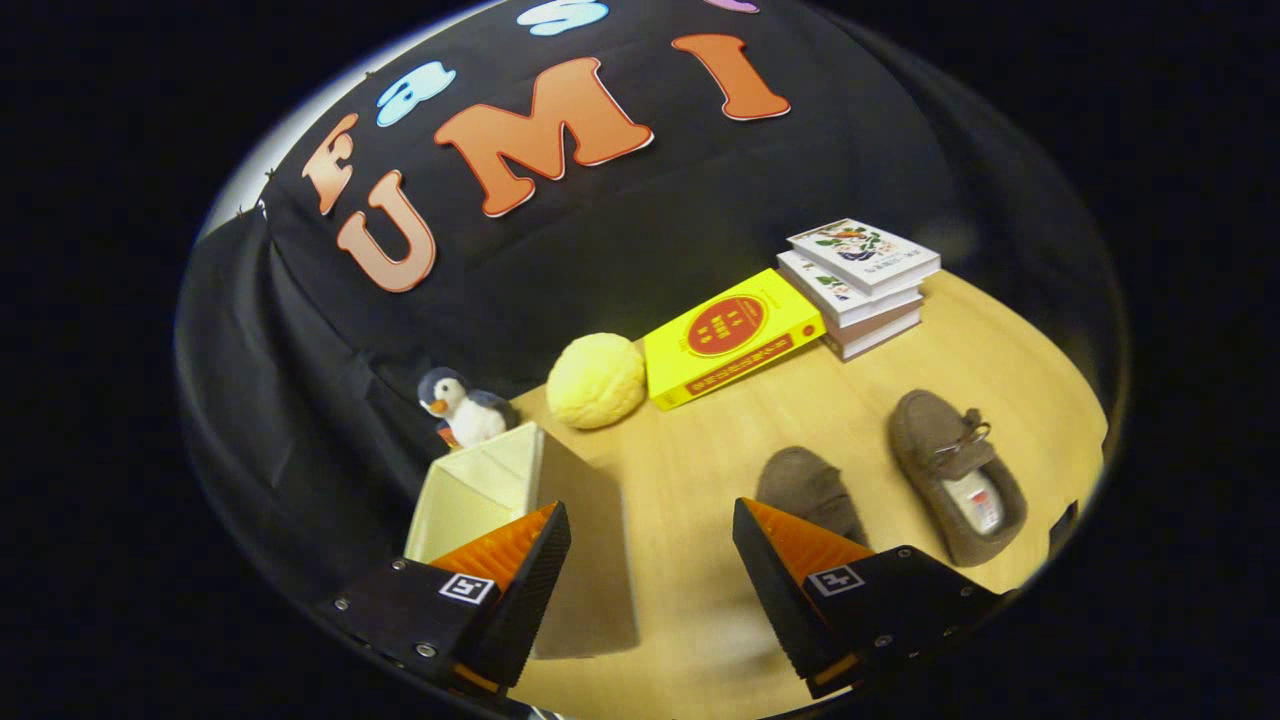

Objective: Open the storage box then place both shoes into the box .Put the left shoe in first, then the right shoe, with the right side of both shoes facing outward in a uniform manner.

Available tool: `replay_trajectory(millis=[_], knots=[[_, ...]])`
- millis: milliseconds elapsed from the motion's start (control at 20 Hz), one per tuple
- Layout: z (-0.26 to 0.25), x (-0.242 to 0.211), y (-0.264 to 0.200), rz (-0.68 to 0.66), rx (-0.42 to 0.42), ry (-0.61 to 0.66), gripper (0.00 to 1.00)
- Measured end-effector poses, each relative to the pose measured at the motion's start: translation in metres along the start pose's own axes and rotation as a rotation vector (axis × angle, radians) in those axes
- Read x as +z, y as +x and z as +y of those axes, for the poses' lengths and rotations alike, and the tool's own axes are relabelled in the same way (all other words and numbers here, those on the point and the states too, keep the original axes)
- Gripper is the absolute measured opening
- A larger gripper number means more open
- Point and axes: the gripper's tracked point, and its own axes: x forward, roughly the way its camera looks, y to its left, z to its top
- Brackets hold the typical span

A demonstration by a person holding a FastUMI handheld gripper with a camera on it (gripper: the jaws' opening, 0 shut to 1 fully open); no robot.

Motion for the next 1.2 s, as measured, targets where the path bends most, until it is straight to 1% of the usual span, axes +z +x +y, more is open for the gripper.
replay_trajectory(millis=[150, 350, 550, 650, 850, 950, 1000, 1050, 1100, 1150, 1200], knots=[[-0.048, -0.01, -0.003, -0.011, -0.095, -0.106, 0.98], [-0.088, -0.023, -0.003, -0.019, -0.168, -0.203, 0.97], [-0.112, -0.046, 0.007, 0.012, -0.201, -0.25, 0.95], [-0.118, -0.056, 0.017, 0.029, -0.196, -0.254, 0.88], [-0.131, -0.068, 0.039, 0.074, -0.203, -0.301, 0.82], [-0.133, -0.07, 0.051, 0.081, -0.199, -0.308, 0.76], [-0.134, -0.072, 0.056, 0.088, -0.198, -0.309, 0.69], [-0.135, -0.073, 0.061, 0.097, -0.195, -0.311, 0.65], [-0.136, -0.074, 0.066, 0.102, -0.196, -0.312, 0.56], [-0.135, -0.075, 0.07, 0.108, -0.189, -0.311, 0.51], [-0.133, -0.076, 0.075, 0.112, -0.181, -0.309, 0.42]])
